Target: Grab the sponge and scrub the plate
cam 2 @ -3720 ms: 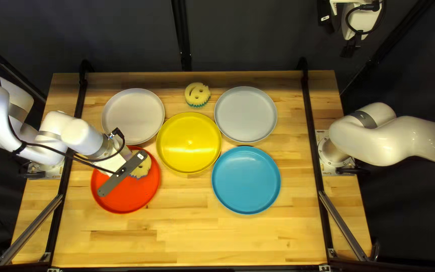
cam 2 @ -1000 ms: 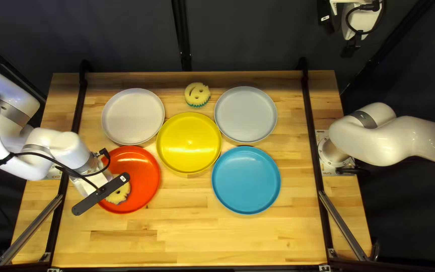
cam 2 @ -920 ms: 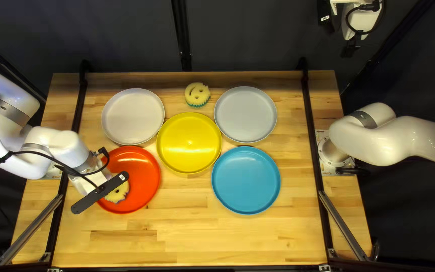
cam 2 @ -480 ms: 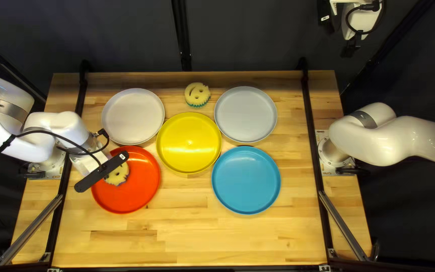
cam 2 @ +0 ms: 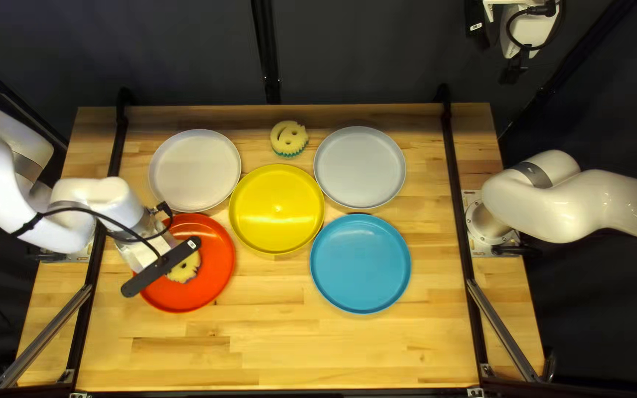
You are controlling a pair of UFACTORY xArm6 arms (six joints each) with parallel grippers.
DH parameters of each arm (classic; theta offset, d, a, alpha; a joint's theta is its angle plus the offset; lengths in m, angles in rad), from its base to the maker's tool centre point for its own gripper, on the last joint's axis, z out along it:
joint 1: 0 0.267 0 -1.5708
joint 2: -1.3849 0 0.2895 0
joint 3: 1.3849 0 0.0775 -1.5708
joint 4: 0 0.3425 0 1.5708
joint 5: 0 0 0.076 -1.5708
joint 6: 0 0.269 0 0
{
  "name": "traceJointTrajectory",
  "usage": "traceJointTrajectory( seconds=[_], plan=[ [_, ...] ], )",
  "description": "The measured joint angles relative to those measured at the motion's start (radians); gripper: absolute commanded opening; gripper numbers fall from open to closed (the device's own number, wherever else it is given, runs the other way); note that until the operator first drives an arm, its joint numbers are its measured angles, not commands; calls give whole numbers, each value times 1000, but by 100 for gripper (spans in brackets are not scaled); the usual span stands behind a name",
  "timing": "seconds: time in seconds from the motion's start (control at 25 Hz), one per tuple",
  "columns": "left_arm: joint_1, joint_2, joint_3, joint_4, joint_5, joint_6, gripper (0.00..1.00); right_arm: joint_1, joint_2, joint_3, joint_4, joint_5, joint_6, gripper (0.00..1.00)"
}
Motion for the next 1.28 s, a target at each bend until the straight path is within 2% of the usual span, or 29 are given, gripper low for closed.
traceJointTrajectory(
  seconds=[0.28, 0.52, 0.8, 1.08, 1.28],
  plan=[
    [86, -30, -28, 83, 65, -9, 0, 0, 0, 0, 0, 0, 0, 100],
    [167, -124, -40, 193, 169, -70, 0, 0, 0, 0, 0, 0, 0, 100],
    [321, -227, -53, 299, 298, -89, 0, 0, 0, 0, 0, 0, 0, 100],
    [513, -205, -62, 351, 330, -11, 0, 0, 0, 0, 0, 0, 0, 100],
    [590, -132, -70, 359, 316, 35, 0, 0, 0, 0, 0, 0, 0, 100]
  ],
)
